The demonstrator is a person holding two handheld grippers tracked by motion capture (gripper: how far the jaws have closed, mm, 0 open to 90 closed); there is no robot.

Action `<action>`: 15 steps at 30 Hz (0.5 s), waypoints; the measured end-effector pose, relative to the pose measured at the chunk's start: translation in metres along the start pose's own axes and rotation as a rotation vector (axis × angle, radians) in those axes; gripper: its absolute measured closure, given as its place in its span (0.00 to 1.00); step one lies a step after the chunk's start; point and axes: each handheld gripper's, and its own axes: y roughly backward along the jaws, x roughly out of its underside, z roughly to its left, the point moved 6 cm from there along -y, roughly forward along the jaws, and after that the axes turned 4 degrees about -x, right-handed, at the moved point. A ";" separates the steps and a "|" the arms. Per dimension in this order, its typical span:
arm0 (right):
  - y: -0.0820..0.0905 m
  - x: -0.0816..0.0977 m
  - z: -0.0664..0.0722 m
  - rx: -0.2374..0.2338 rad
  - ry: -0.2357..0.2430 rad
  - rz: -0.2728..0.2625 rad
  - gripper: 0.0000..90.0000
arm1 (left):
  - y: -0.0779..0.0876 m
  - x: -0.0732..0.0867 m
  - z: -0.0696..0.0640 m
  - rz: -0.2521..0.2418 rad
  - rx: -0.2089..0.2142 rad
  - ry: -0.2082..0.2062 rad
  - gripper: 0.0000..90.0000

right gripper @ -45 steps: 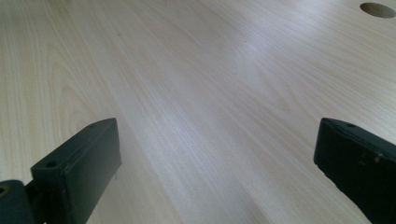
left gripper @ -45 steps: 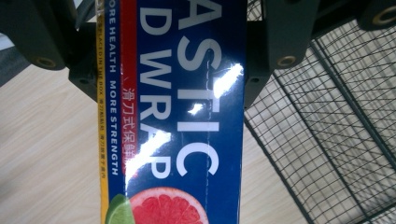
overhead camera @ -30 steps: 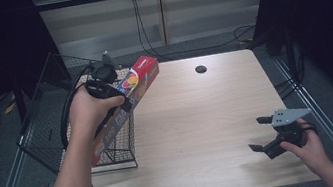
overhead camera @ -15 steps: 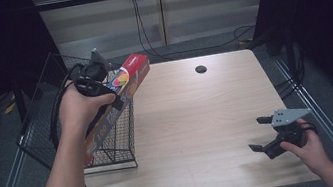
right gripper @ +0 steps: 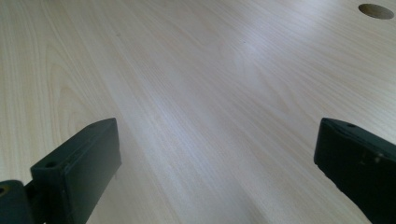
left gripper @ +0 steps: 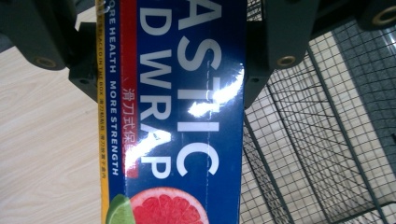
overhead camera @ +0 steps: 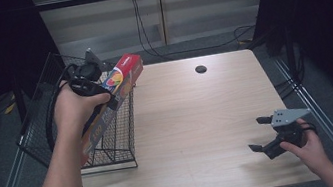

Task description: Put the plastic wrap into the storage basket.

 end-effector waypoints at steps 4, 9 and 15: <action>0.000 0.000 0.000 -0.003 -0.001 0.001 0.00 | 0.002 0.000 0.004 -0.005 -0.012 0.012 0.46; -0.001 0.000 0.000 -0.003 0.001 0.001 0.00 | 0.004 0.001 0.008 -0.009 -0.019 0.033 0.47; -0.001 0.000 0.001 -0.002 0.001 0.002 0.00 | 0.006 0.002 0.012 -0.004 -0.029 0.046 0.47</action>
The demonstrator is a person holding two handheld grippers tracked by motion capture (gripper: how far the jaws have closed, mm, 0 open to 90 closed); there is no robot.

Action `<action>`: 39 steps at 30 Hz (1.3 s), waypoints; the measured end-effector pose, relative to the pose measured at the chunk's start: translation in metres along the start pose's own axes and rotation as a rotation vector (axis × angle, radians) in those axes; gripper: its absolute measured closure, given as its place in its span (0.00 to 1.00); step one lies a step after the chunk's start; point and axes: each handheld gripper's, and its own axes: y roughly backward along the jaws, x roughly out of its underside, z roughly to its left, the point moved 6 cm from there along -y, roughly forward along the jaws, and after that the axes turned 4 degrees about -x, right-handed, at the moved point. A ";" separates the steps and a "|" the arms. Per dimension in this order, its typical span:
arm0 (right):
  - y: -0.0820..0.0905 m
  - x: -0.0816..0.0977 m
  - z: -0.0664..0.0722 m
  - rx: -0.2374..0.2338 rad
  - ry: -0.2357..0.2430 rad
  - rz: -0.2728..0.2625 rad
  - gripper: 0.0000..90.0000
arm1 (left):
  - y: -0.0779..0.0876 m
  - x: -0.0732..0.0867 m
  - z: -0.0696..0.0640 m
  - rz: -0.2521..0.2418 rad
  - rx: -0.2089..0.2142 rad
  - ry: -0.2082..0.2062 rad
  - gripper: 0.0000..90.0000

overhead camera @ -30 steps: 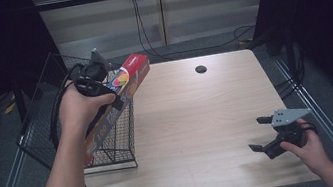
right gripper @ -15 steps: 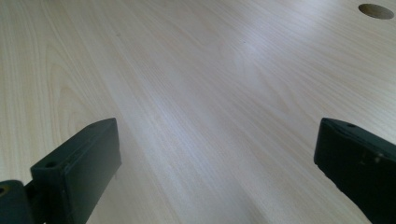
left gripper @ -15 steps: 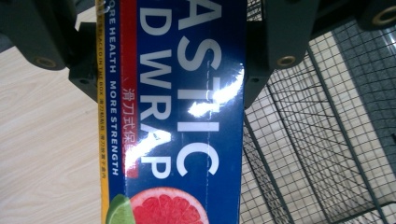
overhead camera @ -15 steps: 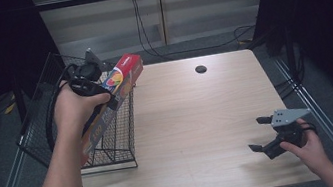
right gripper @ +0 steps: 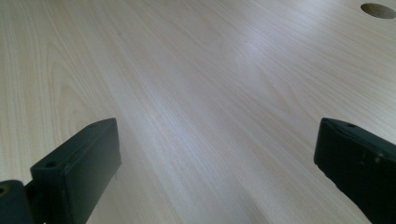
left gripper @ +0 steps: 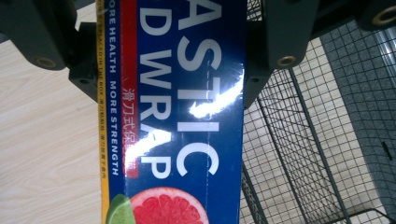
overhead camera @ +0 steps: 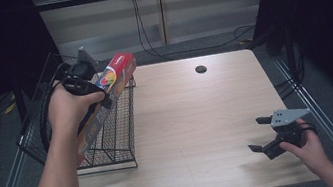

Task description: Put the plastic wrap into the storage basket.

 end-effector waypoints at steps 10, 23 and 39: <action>0.000 0.000 0.000 -0.003 0.000 0.002 0.00 | 0.003 0.001 0.010 -0.008 -0.018 0.042 0.47; 0.000 0.000 0.000 0.002 0.000 -0.002 0.00 | 0.006 0.005 0.026 -0.014 -0.037 0.087 0.47; -0.001 0.000 0.000 -0.004 0.002 0.003 0.00 | 0.008 0.010 0.044 -0.025 -0.075 0.149 0.46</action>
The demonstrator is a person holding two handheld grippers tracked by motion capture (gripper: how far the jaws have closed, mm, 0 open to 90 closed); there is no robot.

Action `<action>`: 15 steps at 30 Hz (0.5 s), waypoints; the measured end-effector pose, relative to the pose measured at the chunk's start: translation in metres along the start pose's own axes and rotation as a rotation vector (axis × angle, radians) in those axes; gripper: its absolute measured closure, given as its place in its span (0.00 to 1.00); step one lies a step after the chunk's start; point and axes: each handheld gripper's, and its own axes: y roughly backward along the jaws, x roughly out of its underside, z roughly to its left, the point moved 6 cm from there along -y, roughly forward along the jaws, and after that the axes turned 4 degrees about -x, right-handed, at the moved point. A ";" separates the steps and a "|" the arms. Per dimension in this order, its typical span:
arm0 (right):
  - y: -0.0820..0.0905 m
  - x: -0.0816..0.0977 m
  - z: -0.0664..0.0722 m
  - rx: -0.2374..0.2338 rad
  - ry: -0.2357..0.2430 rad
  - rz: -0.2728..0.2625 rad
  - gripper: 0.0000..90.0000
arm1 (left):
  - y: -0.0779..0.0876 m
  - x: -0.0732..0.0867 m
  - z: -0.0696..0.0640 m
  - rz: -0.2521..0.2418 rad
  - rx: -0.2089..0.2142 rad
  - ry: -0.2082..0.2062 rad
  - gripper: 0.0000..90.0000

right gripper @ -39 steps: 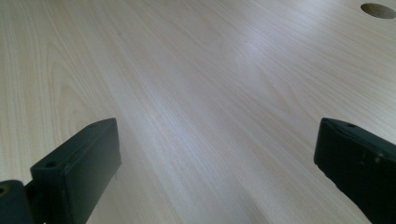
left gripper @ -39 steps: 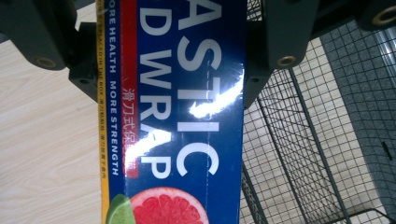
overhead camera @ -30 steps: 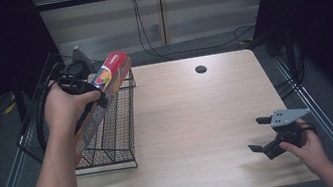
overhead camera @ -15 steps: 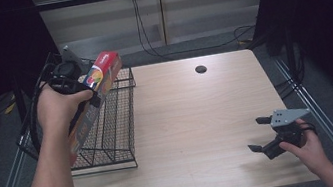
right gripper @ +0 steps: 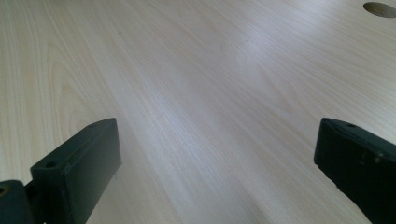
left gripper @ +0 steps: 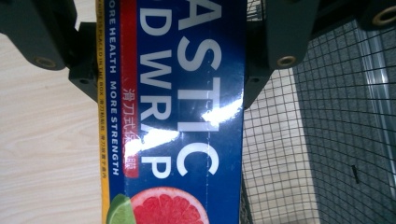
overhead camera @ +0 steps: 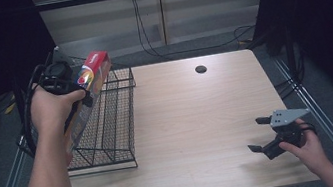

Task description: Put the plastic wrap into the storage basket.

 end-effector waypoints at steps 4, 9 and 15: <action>0.000 0.000 0.000 -0.002 0.002 0.001 0.00 | 0.001 0.001 0.004 0.000 -0.010 0.016 0.46; 0.000 0.000 0.000 -0.004 0.001 -0.001 0.00 | 0.001 0.001 0.011 -0.008 -0.022 0.038 0.46; 0.000 0.000 0.000 -0.002 0.003 -0.001 0.00 | -0.004 0.002 0.018 0.001 -0.041 0.059 0.46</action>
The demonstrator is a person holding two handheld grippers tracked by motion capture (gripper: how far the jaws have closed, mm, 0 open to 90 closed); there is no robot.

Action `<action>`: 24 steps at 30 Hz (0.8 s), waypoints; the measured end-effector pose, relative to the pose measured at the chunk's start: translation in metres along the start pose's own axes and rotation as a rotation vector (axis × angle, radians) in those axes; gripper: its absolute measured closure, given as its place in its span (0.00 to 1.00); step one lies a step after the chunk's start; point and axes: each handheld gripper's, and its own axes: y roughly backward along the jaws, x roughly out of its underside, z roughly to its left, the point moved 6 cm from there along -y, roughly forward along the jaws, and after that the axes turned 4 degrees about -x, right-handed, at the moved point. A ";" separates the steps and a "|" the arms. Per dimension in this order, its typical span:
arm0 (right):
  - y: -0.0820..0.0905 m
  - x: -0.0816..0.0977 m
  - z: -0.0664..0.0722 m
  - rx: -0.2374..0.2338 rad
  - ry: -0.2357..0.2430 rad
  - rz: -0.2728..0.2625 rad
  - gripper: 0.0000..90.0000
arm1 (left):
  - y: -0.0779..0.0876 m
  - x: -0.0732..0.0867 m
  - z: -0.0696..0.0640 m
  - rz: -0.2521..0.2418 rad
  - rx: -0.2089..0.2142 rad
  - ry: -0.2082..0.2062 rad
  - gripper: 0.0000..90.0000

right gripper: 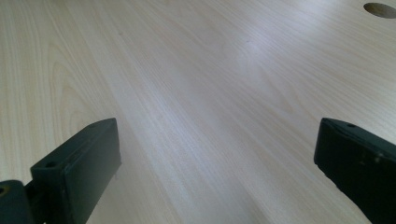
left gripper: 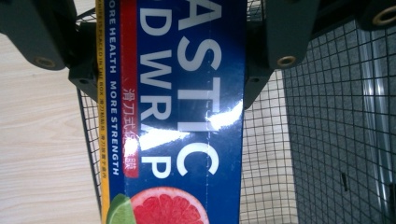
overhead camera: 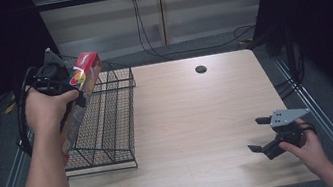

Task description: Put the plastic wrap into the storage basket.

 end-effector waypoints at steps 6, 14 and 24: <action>0.000 0.000 0.000 -0.004 -0.003 0.000 0.00 | -0.003 0.000 0.004 -0.002 -0.009 0.015 0.46; 0.000 0.000 0.000 -0.002 -0.003 0.000 0.00 | -0.005 0.001 0.011 -0.003 -0.019 0.052 0.46; -0.001 0.000 0.001 -0.007 0.001 0.002 0.00 | -0.006 0.002 0.019 -0.003 -0.033 0.082 0.46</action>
